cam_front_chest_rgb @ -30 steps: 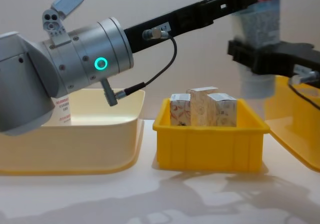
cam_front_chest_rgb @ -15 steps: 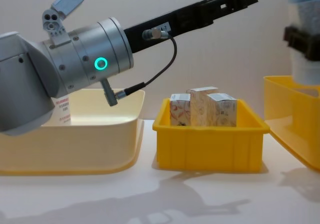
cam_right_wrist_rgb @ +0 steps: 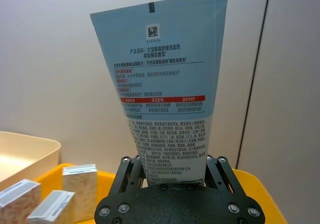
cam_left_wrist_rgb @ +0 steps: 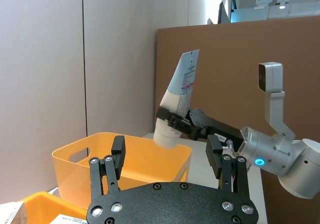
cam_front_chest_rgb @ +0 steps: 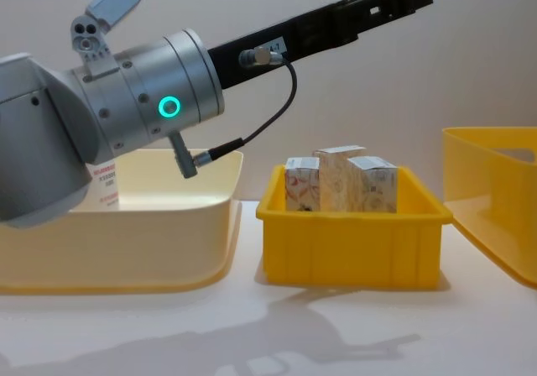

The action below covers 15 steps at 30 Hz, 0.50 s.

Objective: Bimanual collaborative sorting of washing and personal care products

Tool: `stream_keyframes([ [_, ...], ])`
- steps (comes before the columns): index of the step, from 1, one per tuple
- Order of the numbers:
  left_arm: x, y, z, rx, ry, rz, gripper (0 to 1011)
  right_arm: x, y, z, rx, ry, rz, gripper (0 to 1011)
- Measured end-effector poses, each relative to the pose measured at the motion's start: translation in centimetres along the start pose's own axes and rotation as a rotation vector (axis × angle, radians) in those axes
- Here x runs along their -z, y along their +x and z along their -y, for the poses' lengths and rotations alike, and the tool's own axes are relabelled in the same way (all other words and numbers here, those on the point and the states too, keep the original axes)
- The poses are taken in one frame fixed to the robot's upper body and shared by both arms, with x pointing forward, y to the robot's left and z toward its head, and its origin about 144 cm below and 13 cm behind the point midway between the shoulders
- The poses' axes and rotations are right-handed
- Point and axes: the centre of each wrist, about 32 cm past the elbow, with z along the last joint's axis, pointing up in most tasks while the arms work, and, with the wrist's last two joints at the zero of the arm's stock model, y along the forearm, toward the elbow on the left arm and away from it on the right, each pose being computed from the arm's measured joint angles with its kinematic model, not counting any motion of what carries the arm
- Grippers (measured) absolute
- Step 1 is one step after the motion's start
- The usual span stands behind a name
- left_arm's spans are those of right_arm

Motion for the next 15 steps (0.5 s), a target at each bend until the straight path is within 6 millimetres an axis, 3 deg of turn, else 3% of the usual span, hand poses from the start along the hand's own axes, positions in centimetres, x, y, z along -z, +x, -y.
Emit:
stream_keyframes([
  [15,0.0,0.0,0.0,0.0,0.0,0.0,1003,0.54,0.43,-0.93,0.072,-0.09,0.008,466],
])
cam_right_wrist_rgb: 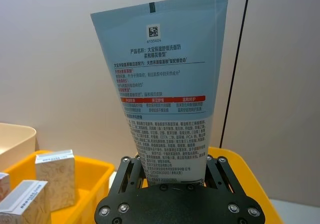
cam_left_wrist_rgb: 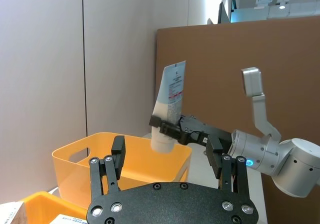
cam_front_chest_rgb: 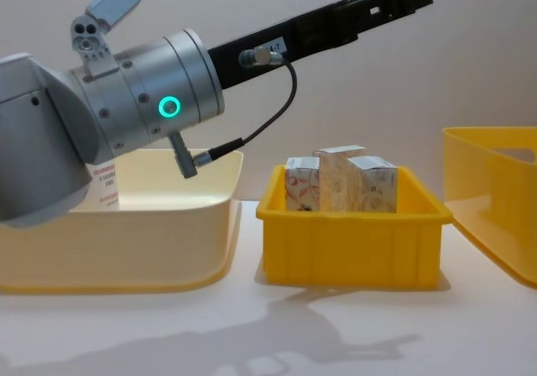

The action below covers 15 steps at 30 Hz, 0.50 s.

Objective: Bimanual collaborative sorting of washing and personal care products

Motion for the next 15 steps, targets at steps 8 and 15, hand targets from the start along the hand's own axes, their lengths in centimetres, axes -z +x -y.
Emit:
stream_keyframes([
  [8,0.0,0.0,0.0,0.0,0.0,0.0,1004,0.4,-0.5,-0.8,0.028,-0.065,-0.002,466],
  [15,0.0,0.0,0.0,0.0,0.0,0.0,1002,0.8,-0.9,-1.3,0.043,-0.102,0.001,466],
])
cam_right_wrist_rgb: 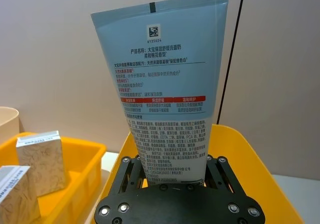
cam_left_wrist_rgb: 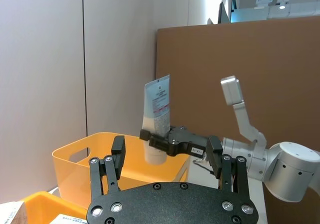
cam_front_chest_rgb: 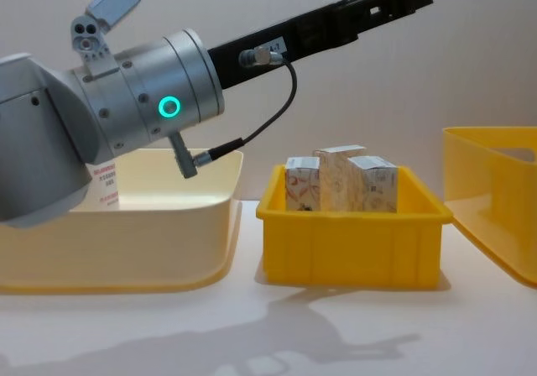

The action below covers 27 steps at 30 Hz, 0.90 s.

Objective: Bimanual collaborative sorting of washing and personal care products

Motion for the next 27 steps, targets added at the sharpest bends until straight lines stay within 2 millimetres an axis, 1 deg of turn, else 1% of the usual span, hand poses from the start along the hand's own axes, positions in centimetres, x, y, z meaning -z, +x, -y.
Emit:
stream_keyframes([
  [16,0.0,0.0,0.0,0.0,0.0,0.0,1003,0.6,-0.9,-0.8,0.035,-0.075,0.019,476],
  [17,0.0,0.0,0.0,0.0,0.0,0.0,1003,0.6,-0.9,-0.8,0.037,-0.079,0.02,522],
  [19,0.0,0.0,0.0,0.0,0.0,0.0,1003,0.6,-1.0,-0.9,0.039,-0.083,0.021,555],
  [21,0.0,0.0,0.0,0.0,0.0,0.0,1003,0.6,-1.1,-0.9,0.042,-0.087,0.023,660],
  [22,0.0,0.0,0.0,0.0,0.0,0.0,1003,0.6,-1.1,-0.9,0.042,-0.088,0.023,660],
  [23,0.0,0.0,0.0,0.0,0.0,0.0,1003,0.6,-1.1,-0.9,0.043,-0.088,0.024,717],
  [25,0.0,0.0,0.0,0.0,0.0,0.0,1003,0.7,-1.1,-1.0,0.043,-0.091,0.025,755],
  [27,0.0,0.0,0.0,0.0,0.0,0.0,1003,0.7,-1.1,-1.0,0.044,-0.093,0.025,830],
])
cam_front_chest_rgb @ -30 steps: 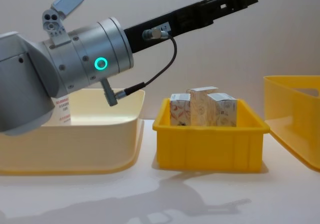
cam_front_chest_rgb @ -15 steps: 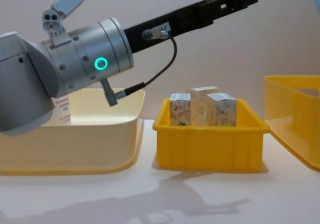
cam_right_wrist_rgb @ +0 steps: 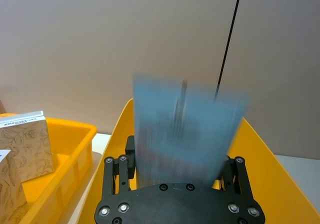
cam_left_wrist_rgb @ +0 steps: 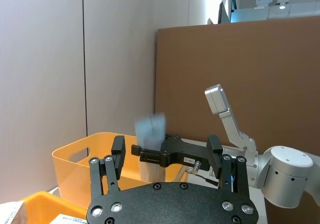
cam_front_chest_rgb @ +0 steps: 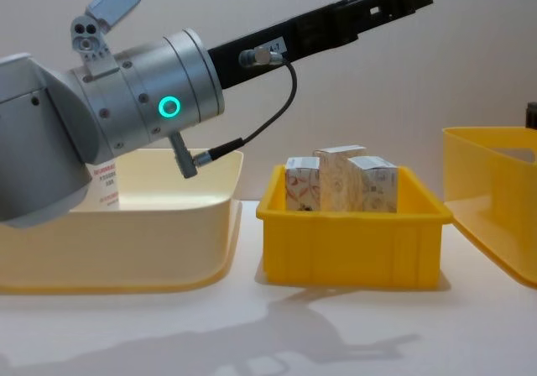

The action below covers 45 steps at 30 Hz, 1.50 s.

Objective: Bimanual collaborative sorting of washing and personal care products

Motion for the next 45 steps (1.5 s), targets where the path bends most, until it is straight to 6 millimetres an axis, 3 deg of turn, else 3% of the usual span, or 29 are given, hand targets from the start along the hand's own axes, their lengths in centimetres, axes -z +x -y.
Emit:
stream_keyframes([
  [7,0.0,0.0,0.0,0.0,0.0,0.0,1003,0.0,-0.1,-0.1,0.003,-0.005,0.002,1000],
  [27,0.0,0.0,0.0,0.0,0.0,0.0,1003,0.1,-0.1,-0.1,0.004,-0.003,0.003,1001],
  [45,0.0,0.0,0.0,0.0,0.0,0.0,1003,-0.6,0.5,1.6,-0.027,0.188,-0.004,1001],
])
